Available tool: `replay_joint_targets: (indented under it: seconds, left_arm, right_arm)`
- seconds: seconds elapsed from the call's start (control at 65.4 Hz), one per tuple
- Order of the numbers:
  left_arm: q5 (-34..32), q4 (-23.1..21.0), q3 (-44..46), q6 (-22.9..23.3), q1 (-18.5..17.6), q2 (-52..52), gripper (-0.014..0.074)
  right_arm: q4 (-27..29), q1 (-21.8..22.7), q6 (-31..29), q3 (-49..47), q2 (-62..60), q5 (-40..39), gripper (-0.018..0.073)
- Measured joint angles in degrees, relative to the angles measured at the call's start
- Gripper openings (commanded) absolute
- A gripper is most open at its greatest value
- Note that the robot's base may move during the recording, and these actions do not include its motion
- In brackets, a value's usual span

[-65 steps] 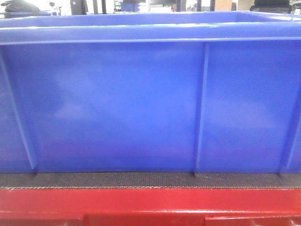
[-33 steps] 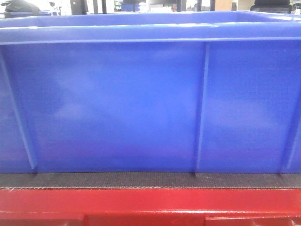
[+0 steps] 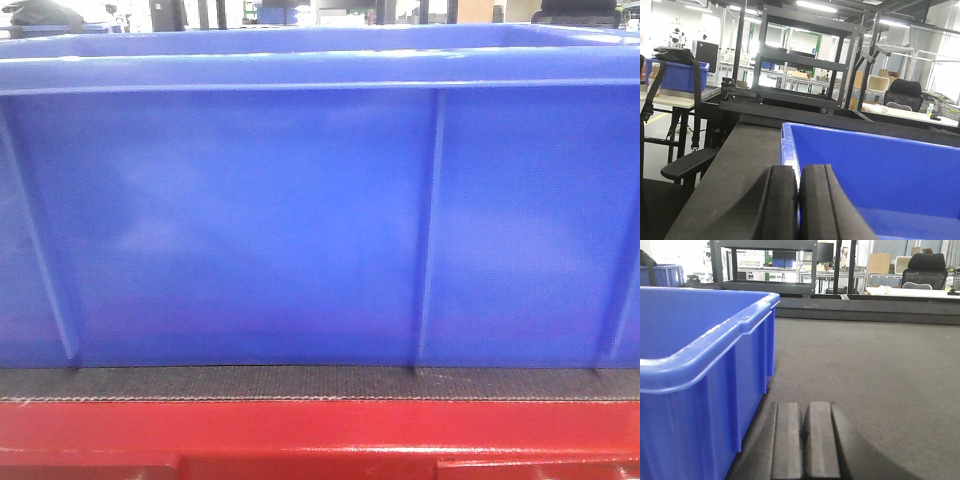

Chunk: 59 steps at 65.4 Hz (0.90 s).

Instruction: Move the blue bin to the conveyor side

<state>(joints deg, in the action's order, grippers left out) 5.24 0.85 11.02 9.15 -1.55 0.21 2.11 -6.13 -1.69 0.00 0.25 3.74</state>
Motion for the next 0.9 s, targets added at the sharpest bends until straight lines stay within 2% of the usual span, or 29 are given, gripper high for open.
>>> replay_joint_targets:
  seconds: [0.138,0.336,0.52,0.704,0.902]
  left_arm:
    - [-1.29,1.09,-1.67,-0.11,0.95,0.00,0.0004]
    - [-3.57,2.06,-8.42,-5.14,3.43,0.00,0.0004]
    - [-4.20,2.17,-10.91,-6.02,3.58,0.00,0.0004]
    - [-4.08,6.25,-11.16,-6.05,3.58,0.00,0.0004]
    - [-4.08,7.05,-11.16,-6.16,3.58,0.00,0.0004]
  right_arm:
    - [0.00,0.00,0.00,0.00,0.00,0.00,-0.0088]
    - [0.00,0.00,0.00,0.00,0.00,0.00,-0.0088]
    - [0.00,0.00,0.00,0.00,0.00,0.00,-0.0088]
    - [0.00,0.00,0.00,0.00,-0.10,0.00,-0.0088]
    - [0.00,0.00,0.00,0.00,-0.10,0.00,-0.0088]
